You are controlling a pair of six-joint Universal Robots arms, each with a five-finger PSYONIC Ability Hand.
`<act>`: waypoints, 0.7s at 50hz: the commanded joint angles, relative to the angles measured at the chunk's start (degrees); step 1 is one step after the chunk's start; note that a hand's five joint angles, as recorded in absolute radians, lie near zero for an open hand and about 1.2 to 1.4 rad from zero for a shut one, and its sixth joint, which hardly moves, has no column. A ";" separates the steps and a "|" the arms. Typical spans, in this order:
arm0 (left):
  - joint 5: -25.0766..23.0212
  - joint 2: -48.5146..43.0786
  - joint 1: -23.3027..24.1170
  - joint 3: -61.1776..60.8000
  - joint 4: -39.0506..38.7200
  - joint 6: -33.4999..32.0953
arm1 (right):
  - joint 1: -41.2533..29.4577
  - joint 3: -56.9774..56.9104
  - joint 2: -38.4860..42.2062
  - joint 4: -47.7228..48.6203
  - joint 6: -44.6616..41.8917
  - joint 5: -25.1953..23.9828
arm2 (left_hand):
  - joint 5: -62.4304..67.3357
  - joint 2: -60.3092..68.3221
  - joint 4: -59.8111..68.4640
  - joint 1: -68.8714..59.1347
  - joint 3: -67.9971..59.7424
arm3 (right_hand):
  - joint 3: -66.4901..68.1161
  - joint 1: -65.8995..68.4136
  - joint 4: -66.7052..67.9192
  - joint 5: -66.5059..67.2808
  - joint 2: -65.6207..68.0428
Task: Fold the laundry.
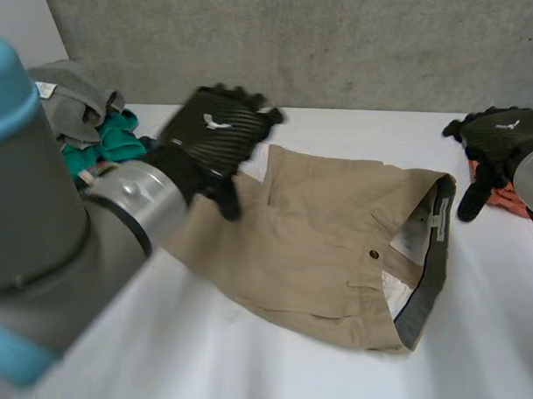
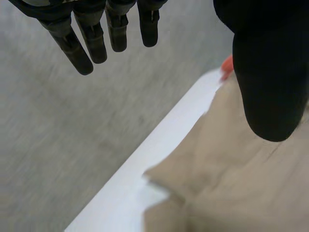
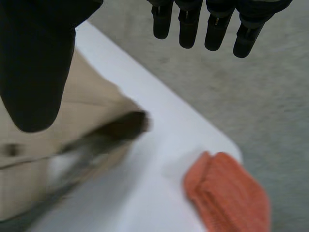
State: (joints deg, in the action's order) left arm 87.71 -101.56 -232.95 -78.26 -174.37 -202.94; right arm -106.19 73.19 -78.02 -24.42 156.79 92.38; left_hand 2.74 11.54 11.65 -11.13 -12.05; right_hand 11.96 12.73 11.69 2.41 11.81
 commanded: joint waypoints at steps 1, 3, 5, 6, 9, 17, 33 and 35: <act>-9.74 -8.03 -15.50 1.17 3.95 -9.13 | -8.41 3.70 -2.84 -16.18 5.19 -2.73 | -2.03 -0.82 -0.94 0.42 1.34 | -1.96 -2.73 -1.69 -2.41 -1.81; -12.29 -11.44 -18.92 1.79 5.17 -12.29 | -11.74 8.26 -2.84 -15.84 5.89 -2.64 | -1.02 0.18 0.07 -0.58 0.34 | -1.96 -2.73 -1.69 -2.41 -1.81; -14.14 -14.00 -20.60 2.49 5.79 -13.97 | -14.56 12.74 -2.58 -12.08 6.15 -2.47 | 0.16 1.36 1.24 -1.76 -0.84 | -1.96 -2.73 -1.69 -2.41 -1.81; -15.19 -16.45 -21.57 3.10 6.06 -15.37 | -15.97 15.47 -2.49 -9.19 6.16 -2.21 | 2.16 3.36 3.25 -3.77 -2.85 | -1.29 -2.06 -1.02 -1.75 -1.14; -16.25 -20.07 -22.46 3.72 6.15 -17.05 | -18.35 20.75 -1.35 -1.19 6.07 -0.98 | 3.69 4.90 4.78 -5.30 -4.38 | 3.57 2.81 3.85 3.12 3.72; -15.82 -24.48 -22.90 4.78 4.22 -16.35 | -23.63 30.78 5.50 23.87 4.75 7.19 | 7.57 8.77 8.65 -9.17 -8.25 | 5.95 5.18 6.22 5.49 6.10; -15.55 -16.31 -21.06 -1.46 -1.14 -5.63 | -23.54 30.44 3.25 37.95 -0.26 9.32 | 5.39 6.59 6.48 -6.99 -6.07 | 68.04 67.27 68.31 67.59 68.19; -15.55 -15.69 -20.61 -1.90 -1.23 -5.37 | -23.63 29.91 0.86 38.22 -0.17 7.74 | 4.54 5.74 5.63 -6.15 -5.23 | 68.04 67.27 68.31 67.59 68.19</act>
State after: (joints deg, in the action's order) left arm 72.12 -119.38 -254.69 -78.49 -175.28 -209.63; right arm -129.47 103.79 -69.04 13.23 156.14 104.02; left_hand 6.51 16.59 16.73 -16.44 -16.46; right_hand 67.67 63.43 68.24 57.63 67.26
